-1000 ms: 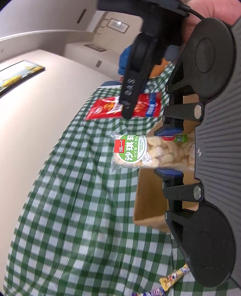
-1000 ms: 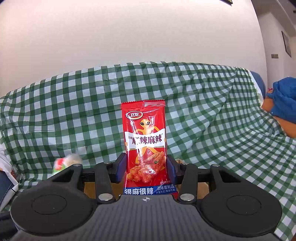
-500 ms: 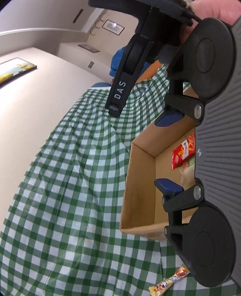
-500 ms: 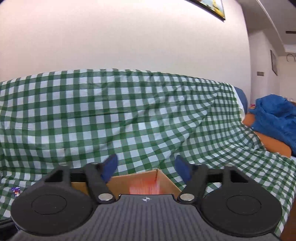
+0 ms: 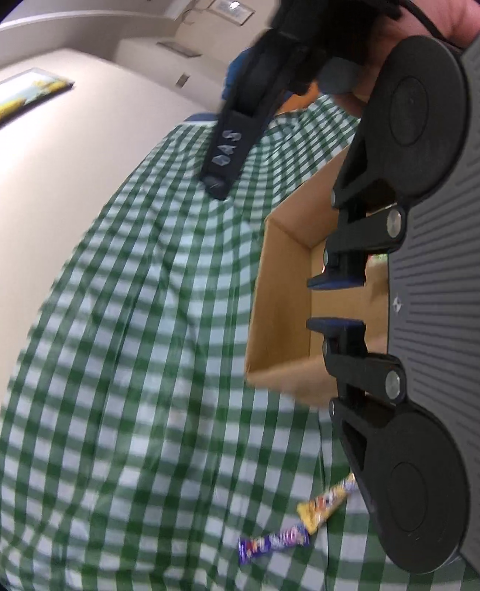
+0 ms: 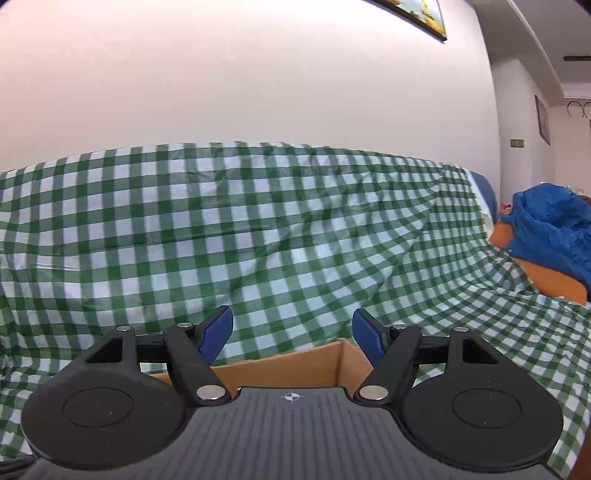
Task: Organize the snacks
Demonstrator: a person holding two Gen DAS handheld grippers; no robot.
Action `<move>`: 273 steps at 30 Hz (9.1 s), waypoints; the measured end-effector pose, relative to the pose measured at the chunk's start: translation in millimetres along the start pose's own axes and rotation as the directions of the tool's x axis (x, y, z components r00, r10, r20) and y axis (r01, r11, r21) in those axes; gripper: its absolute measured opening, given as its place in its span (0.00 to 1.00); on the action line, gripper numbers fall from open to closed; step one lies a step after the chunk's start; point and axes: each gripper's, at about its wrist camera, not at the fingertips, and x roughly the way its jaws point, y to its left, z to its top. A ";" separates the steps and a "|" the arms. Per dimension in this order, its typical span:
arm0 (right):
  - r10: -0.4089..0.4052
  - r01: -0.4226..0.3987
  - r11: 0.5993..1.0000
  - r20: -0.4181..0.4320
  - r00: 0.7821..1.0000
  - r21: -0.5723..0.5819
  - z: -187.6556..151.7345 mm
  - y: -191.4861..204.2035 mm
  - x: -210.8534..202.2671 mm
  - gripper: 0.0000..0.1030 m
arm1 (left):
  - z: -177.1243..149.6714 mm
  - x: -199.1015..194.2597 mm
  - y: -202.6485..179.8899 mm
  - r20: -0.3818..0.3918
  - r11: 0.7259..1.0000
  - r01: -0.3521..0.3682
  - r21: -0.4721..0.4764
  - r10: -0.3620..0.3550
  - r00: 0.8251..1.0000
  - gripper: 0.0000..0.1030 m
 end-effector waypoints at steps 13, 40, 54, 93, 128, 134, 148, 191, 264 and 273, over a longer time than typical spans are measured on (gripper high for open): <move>0.144 -0.150 0.988 -0.123 0.982 -0.039 -14.4 83.6 1.8 0.29 | 55.7 12.3 136.3 -0.103 0.974 -0.145 -0.171 0.129 0.986 0.11; 0.216 -0.352 0.895 -0.424 0.880 -0.275 -99.8 207.9 36.8 0.51 | 48.0 73.3 248.9 -0.167 0.917 -0.216 -0.336 0.168 0.972 0.20; 0.177 -0.377 0.895 -0.589 0.788 -0.237 -150.6 219.4 86.5 0.64 | 47.7 116.4 252.7 -0.233 0.914 -0.353 -0.200 0.305 0.923 0.28; 0.339 -0.479 0.878 -0.726 0.598 0.015 -176.2 63.2 -117.9 0.25 | -132.9 -138.3 107.4 -0.305 0.940 -0.322 -0.113 0.276 0.912 0.17; 0.329 -0.495 0.869 -0.732 0.597 -0.014 -181.3 61.1 -124.0 0.35 | -148.9 -133.9 110.0 -0.384 0.934 -0.333 -0.128 0.263 0.885 0.30; 0.335 -0.478 0.879 -0.725 0.602 0.009 -178.6 55.7 -122.8 0.24 | -149.1 -131.3 108.2 -0.384 0.935 -0.340 -0.095 0.281 0.879 0.20; 0.377 -0.524 0.848 -0.607 0.699 -0.077 -152.8 54.5 -143.7 0.24 | -132.7 -153.7 104.7 -0.225 0.946 -0.300 -0.125 0.268 0.937 0.18; 0.267 -0.255 0.960 -0.115 0.957 0.113 -60.7 -62.7 -100.6 0.24 | -7.8 -73.9 -73.1 0.045 0.994 -0.080 0.070 0.077 0.996 0.18; 0.091 -0.135 0.985 -0.343 0.935 -0.106 -58.4 -121.6 -124.1 1.00 | -113.7 -102.8 -78.1 -0.065 0.979 -0.162 0.121 0.170 0.983 1.00; 0.094 -0.141 0.983 -0.342 0.935 -0.115 -60.1 -120.8 -121.9 1.00 | -116.3 -100.8 -81.1 -0.063 0.980 -0.154 0.127 0.163 0.985 1.00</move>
